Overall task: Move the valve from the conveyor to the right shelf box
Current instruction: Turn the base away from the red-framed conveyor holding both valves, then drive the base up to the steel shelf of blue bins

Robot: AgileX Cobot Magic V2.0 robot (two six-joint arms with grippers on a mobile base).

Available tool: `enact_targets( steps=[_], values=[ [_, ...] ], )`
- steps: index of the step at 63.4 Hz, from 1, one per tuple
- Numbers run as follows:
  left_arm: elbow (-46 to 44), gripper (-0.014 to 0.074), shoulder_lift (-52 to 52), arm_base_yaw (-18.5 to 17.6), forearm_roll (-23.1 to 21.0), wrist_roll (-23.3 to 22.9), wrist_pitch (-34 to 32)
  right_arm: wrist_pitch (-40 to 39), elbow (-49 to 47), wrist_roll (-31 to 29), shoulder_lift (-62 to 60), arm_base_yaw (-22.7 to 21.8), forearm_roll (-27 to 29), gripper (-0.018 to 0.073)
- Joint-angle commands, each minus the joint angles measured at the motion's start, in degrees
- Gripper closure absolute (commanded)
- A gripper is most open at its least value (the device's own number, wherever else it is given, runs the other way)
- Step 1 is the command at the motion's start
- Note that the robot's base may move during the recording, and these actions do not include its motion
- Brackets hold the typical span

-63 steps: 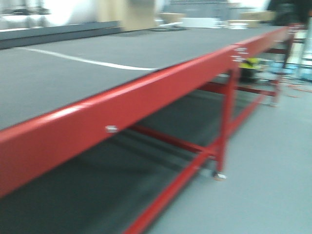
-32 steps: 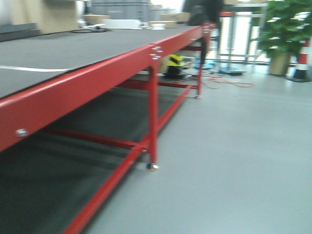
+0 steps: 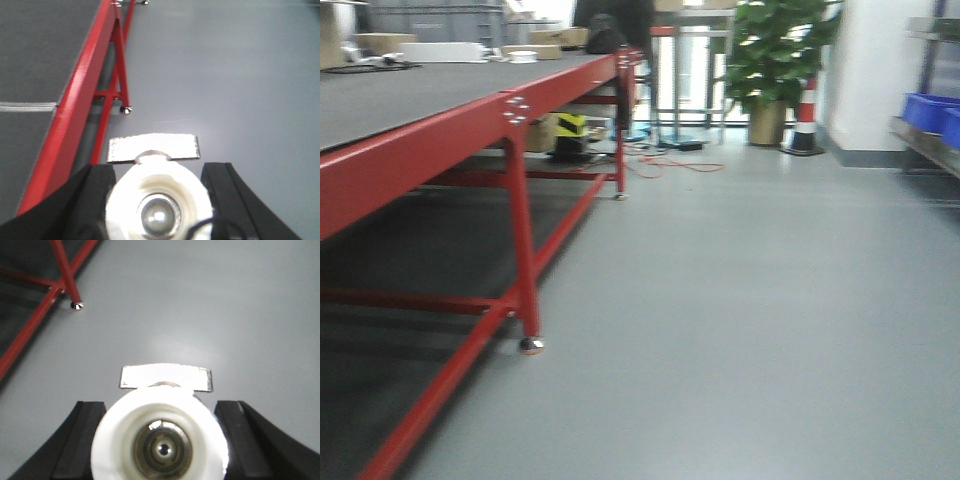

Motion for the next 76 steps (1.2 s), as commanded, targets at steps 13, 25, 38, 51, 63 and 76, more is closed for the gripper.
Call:
enact_targets(
  steps=[13,25,38,51,63,76],
  values=[
    [-0.7,0.0707,-0.5,0.1,-0.4,-0.2,-2.6,-3.5,-0.9,-0.3,-0.7,-0.1,-0.4,0.0721],
    [-0.7,0.0707,-0.5,0.1,-0.4,-0.2,-2.6,-3.5,-0.9,-0.3,-0.7,-0.1,-0.4,0.0721],
    [-0.7,0.0707,-0.5,0.1,-0.4,-0.2,-2.6,-3.5,-0.9,-0.3,-0.7,-0.1,-0.4,0.0721],
    [-0.7,0.0707,-0.5,0.1,-0.4,-0.2,-2.6,-3.5,-0.9,-0.3,-0.8,0.0,-0.4,0.0721],
    [-0.7,0.0707,-0.5,0.1,-0.4,-0.2,-2.6,-3.5,-0.9,-0.3,-0.8,0.0,-0.4,0.0721],
    [-0.7,0.0707,-0.5,0.1,-0.4,-0.2,-2.6,-3.5,-0.9,-0.3,-0.8,0.0,-0.4,0.0721]
  ],
)
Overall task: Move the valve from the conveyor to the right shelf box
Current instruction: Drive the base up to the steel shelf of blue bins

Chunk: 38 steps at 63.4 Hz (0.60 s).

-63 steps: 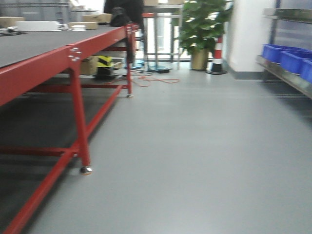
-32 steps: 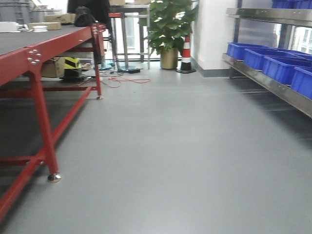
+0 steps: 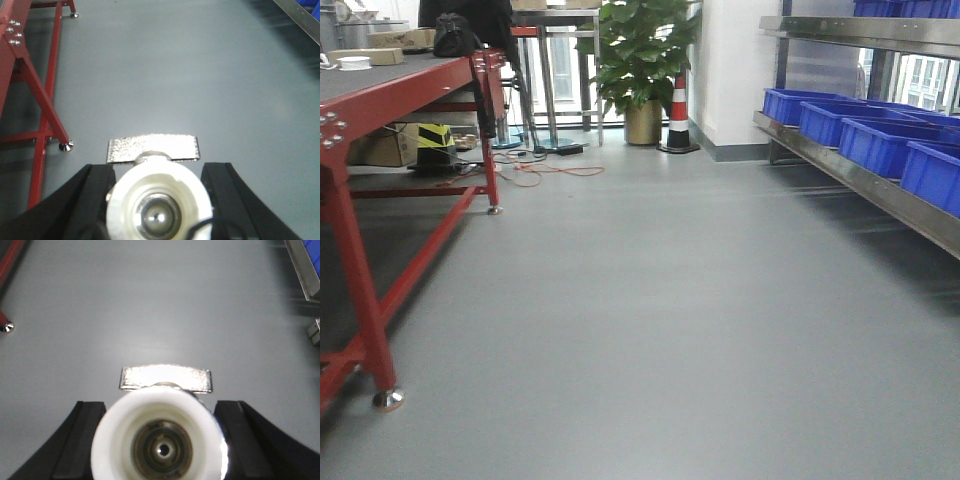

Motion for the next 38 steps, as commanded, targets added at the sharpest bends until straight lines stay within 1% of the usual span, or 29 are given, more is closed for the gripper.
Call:
enact_targets(
  steps=[1,38],
  values=[
    [-0.7,0.0707,-0.5,0.1,-0.4,-0.2,-2.6,-3.6,-0.9,-0.3,-0.8,0.0,-0.4,0.0721],
    [-0.7,0.0707,-0.5,0.1,-0.4,-0.2,-2.6,-3.6,-0.9,-0.3,-0.8,0.0,-0.4,0.0721]
  ],
)
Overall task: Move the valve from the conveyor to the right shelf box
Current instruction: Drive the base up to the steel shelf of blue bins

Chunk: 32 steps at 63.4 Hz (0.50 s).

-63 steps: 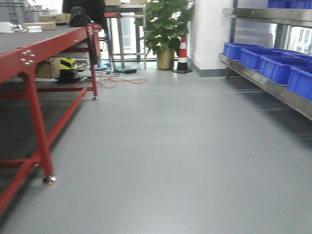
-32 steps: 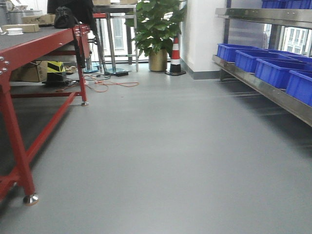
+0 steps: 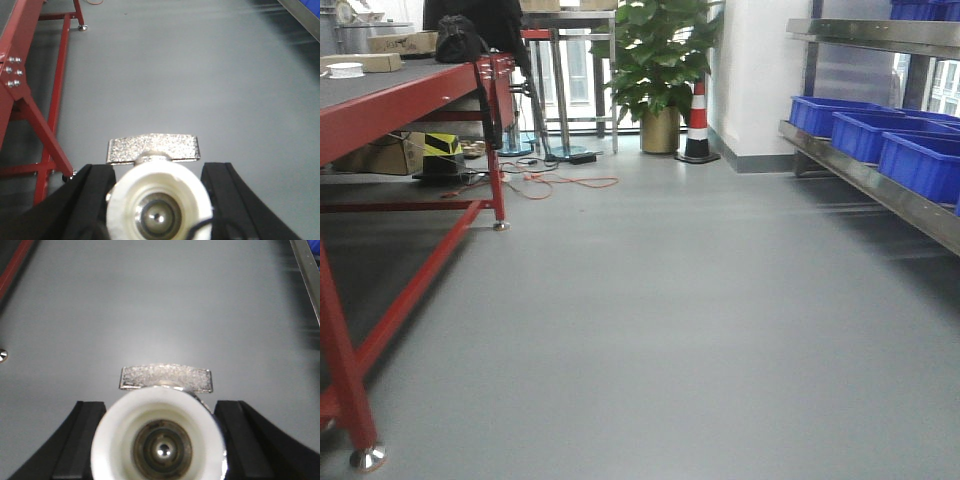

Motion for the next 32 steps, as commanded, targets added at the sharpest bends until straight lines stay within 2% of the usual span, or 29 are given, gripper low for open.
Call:
enact_targets(
  steps=[1,32],
  values=[
    [-0.7,0.0707,-0.5,0.1,-0.4,-0.2,-2.6,-3.6,-0.9,-0.3,-0.8,0.0,-0.4,0.0721],
    [-0.7,0.0707,-0.5,0.1,-0.4,-0.2,-2.6,-3.6,-0.9,-0.3,-0.8,0.0,-0.4,0.0721]
  ],
)
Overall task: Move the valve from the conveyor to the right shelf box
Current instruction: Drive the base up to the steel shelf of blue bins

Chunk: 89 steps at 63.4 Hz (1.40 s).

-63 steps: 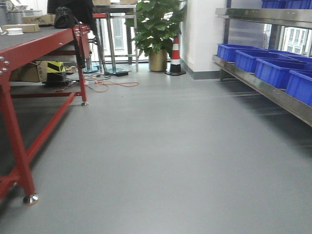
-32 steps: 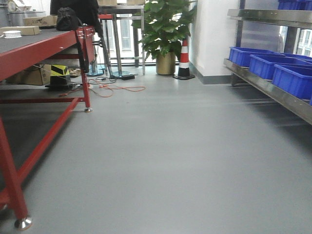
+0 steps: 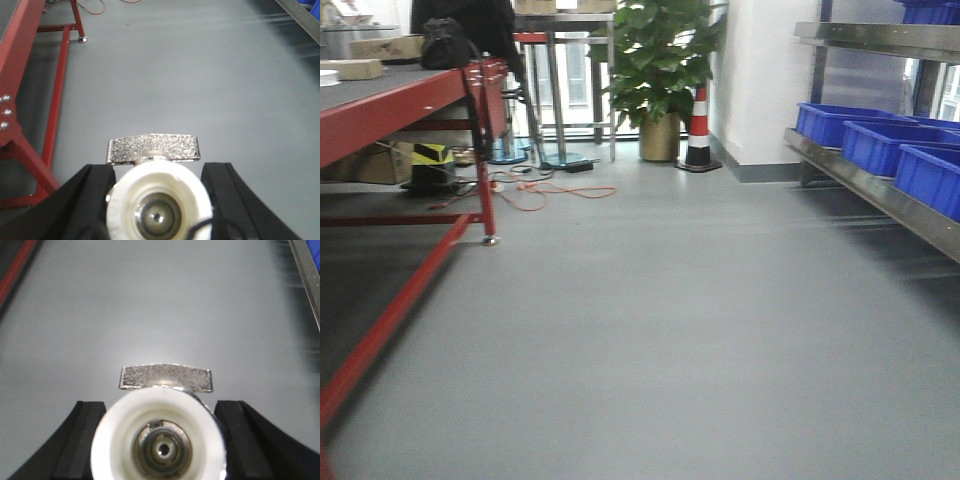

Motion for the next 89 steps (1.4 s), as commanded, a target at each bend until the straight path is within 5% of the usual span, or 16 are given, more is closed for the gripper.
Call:
enact_targets(
  steps=[1,89],
  values=[
    [-0.7,0.0707,-0.5,0.1,-0.5,-0.2,-2.6,-3.5,-0.9,-0.3,-0.8,0.0,-0.5,0.0721],
    [-0.7,0.0707,-0.5,0.1,-0.5,-0.2,-2.6,-3.5,-0.9,-0.3,-0.8,0.0,-0.5,0.0721]
  ],
)
